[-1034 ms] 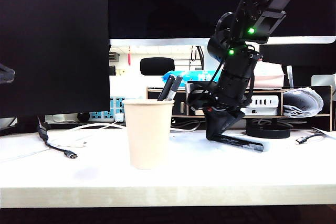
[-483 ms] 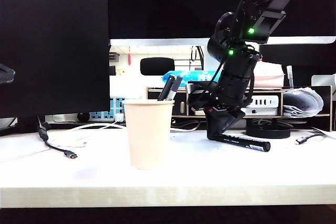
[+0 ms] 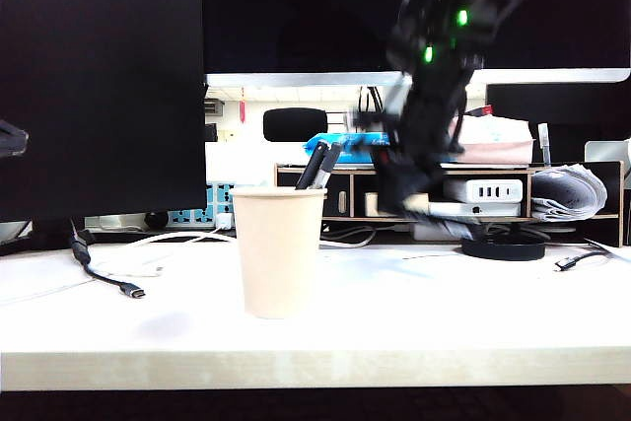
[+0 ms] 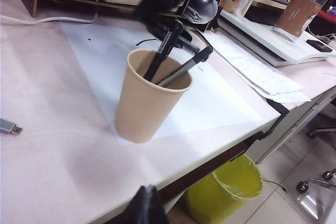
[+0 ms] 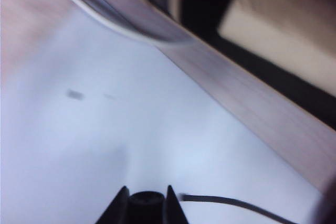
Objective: Pick up the marker and insert it into the paper cup.
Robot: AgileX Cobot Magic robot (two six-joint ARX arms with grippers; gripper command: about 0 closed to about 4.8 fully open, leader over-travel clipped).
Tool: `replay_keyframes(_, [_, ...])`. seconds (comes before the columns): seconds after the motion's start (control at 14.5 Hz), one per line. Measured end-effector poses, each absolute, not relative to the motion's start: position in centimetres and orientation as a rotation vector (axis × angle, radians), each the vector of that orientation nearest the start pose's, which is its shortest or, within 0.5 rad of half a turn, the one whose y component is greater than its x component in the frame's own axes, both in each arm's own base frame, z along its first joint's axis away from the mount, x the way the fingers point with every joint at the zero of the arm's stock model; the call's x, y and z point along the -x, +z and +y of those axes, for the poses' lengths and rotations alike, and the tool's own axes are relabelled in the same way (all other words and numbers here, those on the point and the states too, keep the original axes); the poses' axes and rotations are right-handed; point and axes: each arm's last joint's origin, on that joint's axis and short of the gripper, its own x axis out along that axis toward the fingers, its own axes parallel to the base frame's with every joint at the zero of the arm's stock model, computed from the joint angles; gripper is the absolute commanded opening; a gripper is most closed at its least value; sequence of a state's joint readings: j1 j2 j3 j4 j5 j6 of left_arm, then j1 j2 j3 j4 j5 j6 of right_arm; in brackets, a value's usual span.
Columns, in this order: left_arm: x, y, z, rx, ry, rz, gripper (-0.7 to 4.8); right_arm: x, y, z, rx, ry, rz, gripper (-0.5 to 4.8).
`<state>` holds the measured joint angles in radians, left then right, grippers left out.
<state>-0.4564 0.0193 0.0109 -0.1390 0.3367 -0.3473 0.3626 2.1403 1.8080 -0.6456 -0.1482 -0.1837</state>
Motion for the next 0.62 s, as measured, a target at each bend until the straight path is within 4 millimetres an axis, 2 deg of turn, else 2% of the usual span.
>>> replay_keyframes(0.21, [-8.2, 15.3, -5.1, 0.319, -0.757, 0.287, -0.05, -43.5, 26.0, 17.4, 0.110, 0.645, 0.876, 0.48])
replay_keyframes(0.34, [-8.2, 15.3, -5.1, 0.319, -0.757, 0.287, -0.05, -42.8, 28.9, 17.4, 0.018, 0.738, 0.805, 0.38])
replay_keyframes(0.62, [-8.2, 15.3, -5.1, 0.319, -0.757, 0.287, -0.05, -39.2, 35.4, 17.2, -0.101, 1.072, 0.652, 0.38])
